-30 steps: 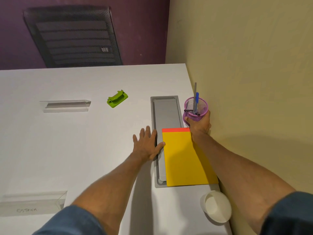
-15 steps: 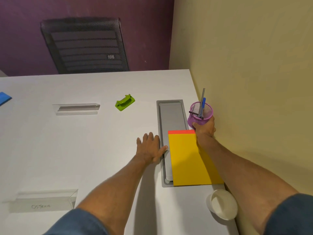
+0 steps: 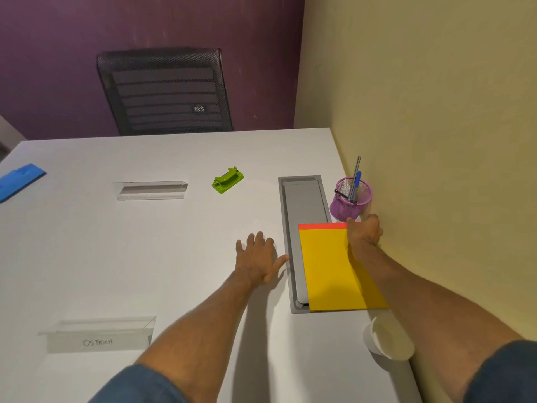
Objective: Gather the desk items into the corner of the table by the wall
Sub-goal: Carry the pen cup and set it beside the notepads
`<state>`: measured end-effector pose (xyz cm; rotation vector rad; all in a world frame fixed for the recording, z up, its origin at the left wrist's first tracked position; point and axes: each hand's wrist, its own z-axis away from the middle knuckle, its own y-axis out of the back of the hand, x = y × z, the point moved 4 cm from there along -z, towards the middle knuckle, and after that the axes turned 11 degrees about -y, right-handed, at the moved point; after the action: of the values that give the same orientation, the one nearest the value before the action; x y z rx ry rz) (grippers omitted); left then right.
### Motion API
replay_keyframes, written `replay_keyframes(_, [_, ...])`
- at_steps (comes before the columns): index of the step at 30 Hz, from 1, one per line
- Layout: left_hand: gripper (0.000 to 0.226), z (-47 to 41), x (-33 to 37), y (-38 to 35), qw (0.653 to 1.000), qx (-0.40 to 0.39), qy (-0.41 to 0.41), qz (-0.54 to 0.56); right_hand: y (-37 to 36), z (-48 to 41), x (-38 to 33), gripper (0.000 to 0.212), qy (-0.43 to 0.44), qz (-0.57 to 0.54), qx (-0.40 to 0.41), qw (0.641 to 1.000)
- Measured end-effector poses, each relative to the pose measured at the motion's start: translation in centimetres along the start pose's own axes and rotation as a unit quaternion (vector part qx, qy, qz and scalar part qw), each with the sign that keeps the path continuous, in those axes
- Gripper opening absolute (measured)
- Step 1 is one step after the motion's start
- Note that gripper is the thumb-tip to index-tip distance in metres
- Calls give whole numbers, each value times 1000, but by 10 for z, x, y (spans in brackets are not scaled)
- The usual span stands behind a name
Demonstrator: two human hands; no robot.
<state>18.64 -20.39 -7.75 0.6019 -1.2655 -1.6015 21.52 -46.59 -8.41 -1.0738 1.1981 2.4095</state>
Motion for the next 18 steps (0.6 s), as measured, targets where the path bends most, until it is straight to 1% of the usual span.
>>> replay_keyframes(2, [72,7,3,8,1000,3,-5,-6,10,21,3,53,43,77,-2,996])
replay_keyframes(4, [71,14,6,15,1000,12,-11,-9,17,45,4,64,110,171,-20,979])
replay_keyframes(7, [71,32,12,29,999,34,-27,-20,28,88,3,71,206,290,-32,934])
replay_keyframes(9, [72,48,15,37,998,43,-36,-32,34,117,5,71,251,337,-33,907])
replay_keyframes(10, [72,59,16,42,998,48,-39,-34,37,133,6,71,272,359,-21,893])
replay_keyframes(12, [73,81,19,51,997,56,-47,-37,45,163,6,69,302,379,-1,875])
replay_keyframes(18, [72,142,26,66,994,79,-59,-47,65,228,16,73,331,385,-17,861])
